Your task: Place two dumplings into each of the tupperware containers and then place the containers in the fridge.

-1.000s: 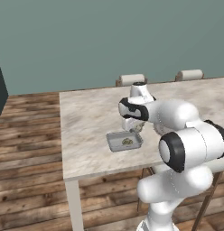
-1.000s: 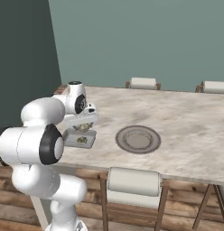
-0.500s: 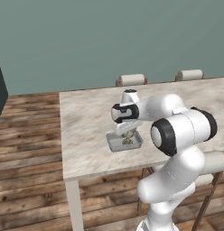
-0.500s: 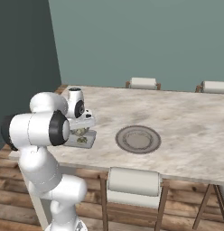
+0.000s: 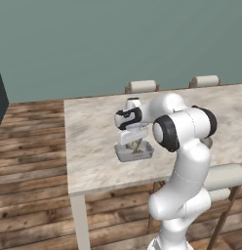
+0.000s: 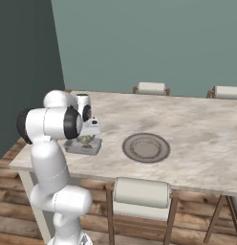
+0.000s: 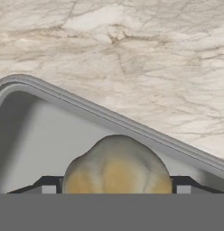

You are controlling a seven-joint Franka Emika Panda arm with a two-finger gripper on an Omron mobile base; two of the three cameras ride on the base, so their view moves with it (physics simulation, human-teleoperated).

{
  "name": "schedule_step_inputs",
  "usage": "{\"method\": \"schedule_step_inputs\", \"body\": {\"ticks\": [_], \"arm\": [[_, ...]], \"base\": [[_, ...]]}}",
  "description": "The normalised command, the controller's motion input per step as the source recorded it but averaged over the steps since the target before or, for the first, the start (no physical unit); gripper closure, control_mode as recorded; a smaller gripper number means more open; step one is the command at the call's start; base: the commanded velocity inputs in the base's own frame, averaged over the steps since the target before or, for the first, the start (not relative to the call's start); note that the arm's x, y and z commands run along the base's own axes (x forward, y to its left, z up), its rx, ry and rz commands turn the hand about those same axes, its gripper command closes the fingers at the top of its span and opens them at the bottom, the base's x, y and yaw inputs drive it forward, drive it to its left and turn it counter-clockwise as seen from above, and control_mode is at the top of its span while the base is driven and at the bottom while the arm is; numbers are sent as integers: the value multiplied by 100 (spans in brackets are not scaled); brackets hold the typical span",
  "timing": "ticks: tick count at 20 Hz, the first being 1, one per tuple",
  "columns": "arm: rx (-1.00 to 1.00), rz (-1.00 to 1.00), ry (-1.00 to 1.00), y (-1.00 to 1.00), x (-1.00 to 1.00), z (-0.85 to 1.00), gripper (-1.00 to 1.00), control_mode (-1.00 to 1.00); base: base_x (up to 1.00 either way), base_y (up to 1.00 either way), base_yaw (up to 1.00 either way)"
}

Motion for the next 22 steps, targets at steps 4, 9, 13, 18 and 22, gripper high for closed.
{"method": "schedule_step_inputs", "body": {"ticks": [4,9,13,18,22], "arm": [[0,-7,7,10,2,-35,100,-100],[0,-9,0,10,-46,-16,100,-100],[0,-10,0,35,-34,-1,100,-100],[0,-12,0,25,19,-9,-100,-100],[1,-13,0,-8,27,-3,-100,-100]], "base": [[0,0,0],[0,0,0],[0,0,0],[0,0,0],[0,0,0]]}}
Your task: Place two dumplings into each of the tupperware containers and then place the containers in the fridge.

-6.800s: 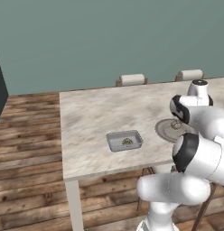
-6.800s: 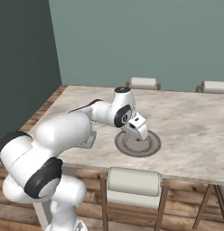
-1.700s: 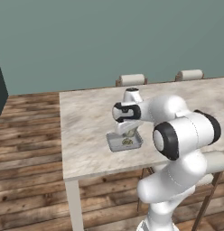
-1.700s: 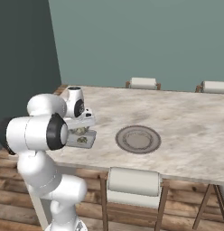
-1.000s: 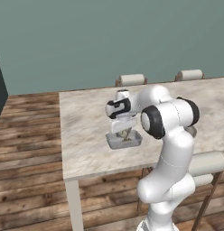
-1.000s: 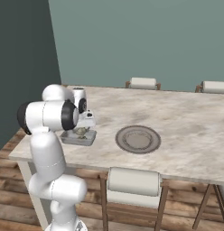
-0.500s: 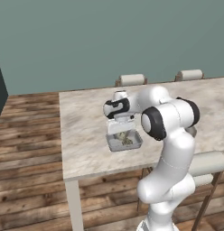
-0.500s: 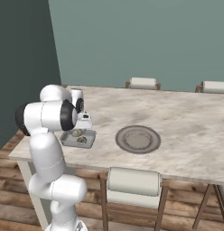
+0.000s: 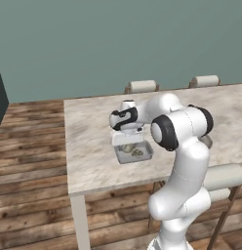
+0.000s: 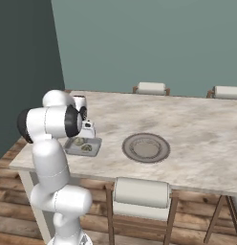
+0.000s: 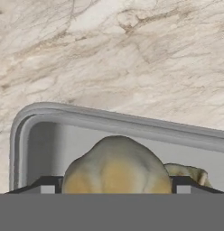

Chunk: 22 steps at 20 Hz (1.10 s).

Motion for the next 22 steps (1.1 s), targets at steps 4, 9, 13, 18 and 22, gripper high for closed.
{"method": "schedule_step_inputs", "body": {"ticks": [4,9,13,18,22], "arm": [[4,-7,-3,-21,-9,1,-100,-100],[1,-1,-8,-3,-36,8,-100,-100],[0,-1,-10,-17,-59,51,-100,-100],[4,-6,-6,-68,-61,54,-100,-100],[9,-13,0,-77,-11,4,-100,-100]], "base": [[0,0,0],[0,0,0],[0,0,0],[0,0,0],[0,0,0]]}}
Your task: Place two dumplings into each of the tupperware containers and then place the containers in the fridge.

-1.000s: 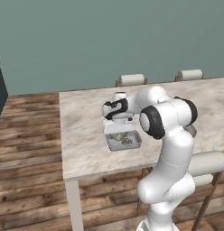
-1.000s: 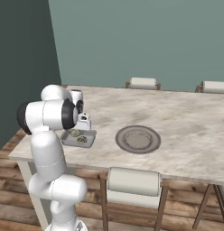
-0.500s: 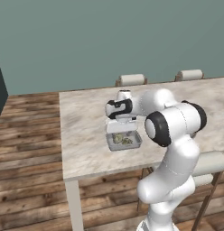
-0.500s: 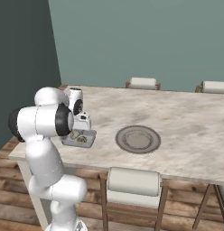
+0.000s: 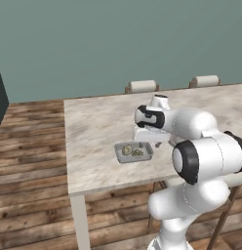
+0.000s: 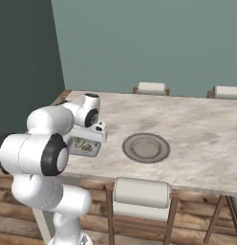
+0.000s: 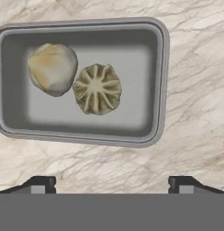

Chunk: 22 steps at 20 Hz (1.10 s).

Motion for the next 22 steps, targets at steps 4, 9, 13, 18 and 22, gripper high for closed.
{"method": "schedule_step_inputs", "body": {"ticks": [4,9,13,18,22], "arm": [[7,-5,0,-42,2,0,-100,-100],[5,0,0,-10,27,0,-100,-100],[0,0,3,-6,26,-6,-100,-100],[0,0,3,-5,6,-28,-100,-100],[0,0,0,0,0,-33,-100,-100]], "base": [[0,0,0],[0,0,0],[0,0,0],[0,0,0],[0,0,0]]}}
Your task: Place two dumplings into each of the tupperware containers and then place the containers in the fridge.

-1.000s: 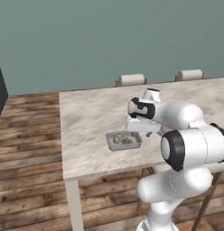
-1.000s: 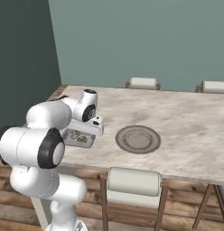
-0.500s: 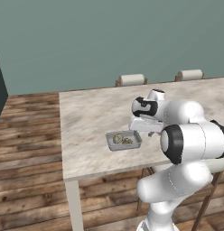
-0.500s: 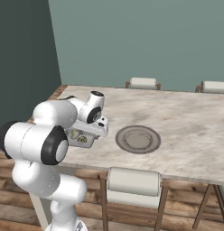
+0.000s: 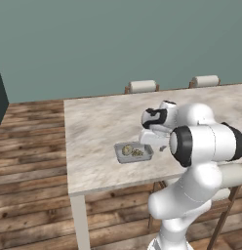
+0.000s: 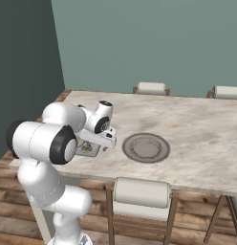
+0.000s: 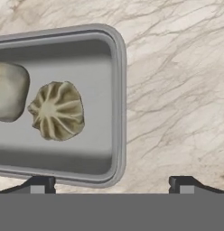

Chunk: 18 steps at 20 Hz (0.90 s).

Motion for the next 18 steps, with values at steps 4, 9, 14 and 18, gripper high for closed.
{"method": "schedule_step_inputs", "body": {"ticks": [4,9,14,18], "arm": [[0,0,3,0,13,-29,-100,-100],[0,0,4,0,16,-40,-100,-100],[0,0,2,0,13,-39,-100,-100],[0,0,0,0,3,-36,-100,-100]], "base": [[0,0,0],[0,0,0],[0,0,0],[0,0,0]]}}
